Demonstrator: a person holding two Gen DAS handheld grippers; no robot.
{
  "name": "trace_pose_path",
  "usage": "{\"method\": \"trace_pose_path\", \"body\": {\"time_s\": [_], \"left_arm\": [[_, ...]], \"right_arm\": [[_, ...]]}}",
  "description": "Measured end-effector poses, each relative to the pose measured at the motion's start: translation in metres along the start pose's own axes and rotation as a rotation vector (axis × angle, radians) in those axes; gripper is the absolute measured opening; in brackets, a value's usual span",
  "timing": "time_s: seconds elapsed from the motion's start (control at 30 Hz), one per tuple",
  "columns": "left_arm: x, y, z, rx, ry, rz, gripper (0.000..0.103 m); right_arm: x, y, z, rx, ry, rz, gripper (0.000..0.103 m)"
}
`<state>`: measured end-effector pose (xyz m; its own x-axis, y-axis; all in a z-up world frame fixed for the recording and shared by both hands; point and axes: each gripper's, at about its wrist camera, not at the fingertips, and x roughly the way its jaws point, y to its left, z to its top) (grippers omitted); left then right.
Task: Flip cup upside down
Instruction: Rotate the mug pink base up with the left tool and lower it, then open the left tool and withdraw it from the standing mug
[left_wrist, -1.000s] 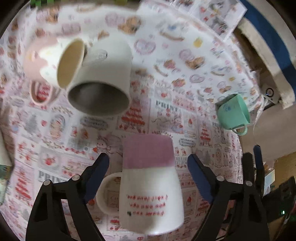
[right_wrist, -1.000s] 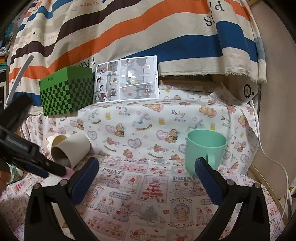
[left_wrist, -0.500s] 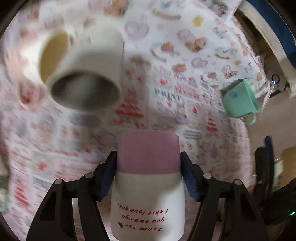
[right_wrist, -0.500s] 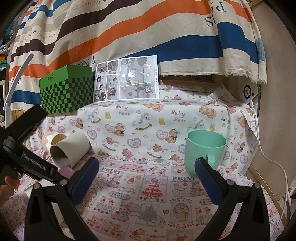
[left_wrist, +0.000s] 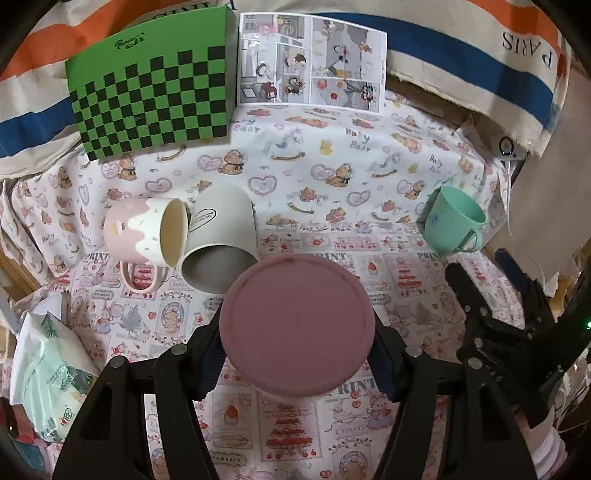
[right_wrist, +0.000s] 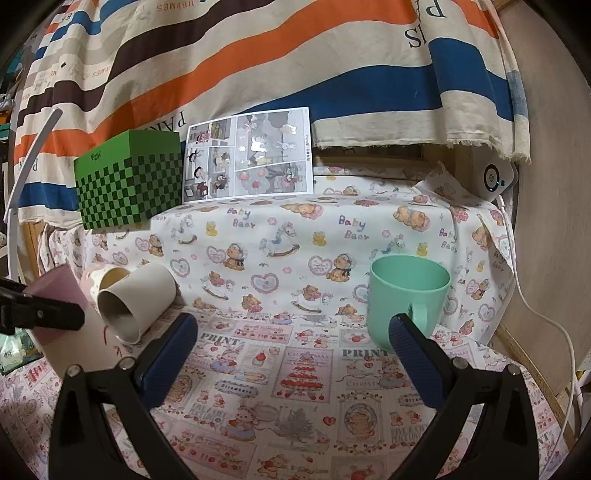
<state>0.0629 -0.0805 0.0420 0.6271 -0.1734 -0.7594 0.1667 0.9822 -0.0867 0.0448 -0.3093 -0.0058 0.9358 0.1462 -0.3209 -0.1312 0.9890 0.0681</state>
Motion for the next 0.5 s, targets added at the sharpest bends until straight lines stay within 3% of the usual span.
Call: {"method": "trace_pose_path", "body": {"time_s": [0.23, 0.5], "left_arm": [[0.017, -0.003, -0.011, 0.035, -0.069, 0.044, 0.064], [0.034, 0.007, -0.016, 0.032, -0.101, 0.009, 0.065]], "right_arm": [[0.0, -0.001, 0.0, 0.0, -0.001, 0.0, 0.103], [0.002, -0.001, 0.0, 0.0, 0.009, 0.006, 0.103]]}}
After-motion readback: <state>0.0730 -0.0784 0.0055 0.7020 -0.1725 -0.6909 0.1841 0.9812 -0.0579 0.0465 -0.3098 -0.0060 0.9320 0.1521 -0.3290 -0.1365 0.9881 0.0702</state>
